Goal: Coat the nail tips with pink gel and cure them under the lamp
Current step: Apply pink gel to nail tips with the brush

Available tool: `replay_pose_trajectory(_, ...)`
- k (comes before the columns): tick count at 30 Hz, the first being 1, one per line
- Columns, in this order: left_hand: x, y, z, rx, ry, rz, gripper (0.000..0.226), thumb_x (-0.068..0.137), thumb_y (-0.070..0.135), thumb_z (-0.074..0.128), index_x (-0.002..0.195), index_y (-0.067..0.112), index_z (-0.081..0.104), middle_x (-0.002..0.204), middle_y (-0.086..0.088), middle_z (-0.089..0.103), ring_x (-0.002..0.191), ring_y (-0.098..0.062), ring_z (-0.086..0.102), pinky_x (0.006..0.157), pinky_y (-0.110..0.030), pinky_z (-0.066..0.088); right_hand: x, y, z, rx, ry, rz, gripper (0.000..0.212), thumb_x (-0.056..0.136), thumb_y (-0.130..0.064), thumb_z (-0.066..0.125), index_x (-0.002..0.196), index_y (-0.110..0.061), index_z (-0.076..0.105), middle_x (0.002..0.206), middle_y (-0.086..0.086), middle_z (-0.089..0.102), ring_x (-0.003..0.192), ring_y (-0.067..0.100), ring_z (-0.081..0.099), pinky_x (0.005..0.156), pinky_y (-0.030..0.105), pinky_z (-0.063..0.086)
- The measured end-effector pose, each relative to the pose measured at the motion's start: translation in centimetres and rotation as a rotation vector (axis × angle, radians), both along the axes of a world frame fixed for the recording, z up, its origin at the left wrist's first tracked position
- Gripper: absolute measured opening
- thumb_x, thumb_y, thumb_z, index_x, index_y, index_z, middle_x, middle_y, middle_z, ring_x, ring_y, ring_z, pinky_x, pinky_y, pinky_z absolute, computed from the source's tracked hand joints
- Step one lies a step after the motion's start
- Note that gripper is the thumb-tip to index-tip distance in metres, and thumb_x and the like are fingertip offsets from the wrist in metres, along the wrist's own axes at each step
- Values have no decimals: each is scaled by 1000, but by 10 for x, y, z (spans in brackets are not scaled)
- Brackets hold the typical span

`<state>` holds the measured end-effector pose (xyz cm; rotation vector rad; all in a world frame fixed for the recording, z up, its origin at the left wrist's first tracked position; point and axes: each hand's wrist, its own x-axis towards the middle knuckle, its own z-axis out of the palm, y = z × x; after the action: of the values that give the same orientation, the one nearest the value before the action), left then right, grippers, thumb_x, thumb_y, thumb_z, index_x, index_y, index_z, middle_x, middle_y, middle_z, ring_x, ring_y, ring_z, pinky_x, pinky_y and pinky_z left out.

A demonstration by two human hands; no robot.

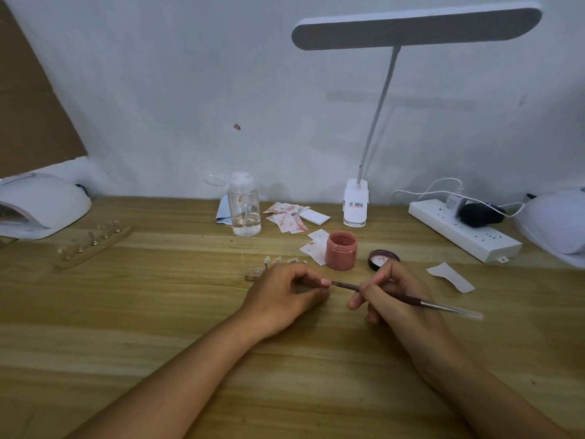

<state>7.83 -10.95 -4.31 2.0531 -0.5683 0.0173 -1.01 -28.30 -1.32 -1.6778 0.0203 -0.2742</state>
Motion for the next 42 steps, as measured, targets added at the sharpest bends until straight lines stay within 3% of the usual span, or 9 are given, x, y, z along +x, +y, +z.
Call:
replay_pose_trajectory(4,-1,0,1,16,-16,-9,9,83,25,79,85,32,73,86,14,71,54,15,49,51,-8,29,1,2,1,-47,24,14,13,91,-2,58,88,5,48,73,10,74,51,0,53,51,16,44)
replay_pose_trajectory(25,-1,1,1,18,-6,-14,7,83,24,78,88,27,75,86,17,70,54,16,49,51,-7,29,-1,3,2,-69,12,-10,13,91,-2,58,87,5,48,73,10,73,51,7,49,51,17,43)
replay_pose_trajectory(35,-2,0,2,20,4,-12,6,84,26,78,89,27,75,94,13,74,56,15,49,57,-17,32,-1,3,2,-51,18,-17,11,90,0,58,87,5,49,72,10,73,50,6,50,50,17,43)
replay_pose_trajectory(42,-3,1,3,22,0,-12,8,84,26,77,85,32,72,93,14,73,55,15,49,53,-11,29,-2,3,3,-58,10,-4,10,89,1,58,85,3,49,71,12,72,50,4,52,51,17,44)
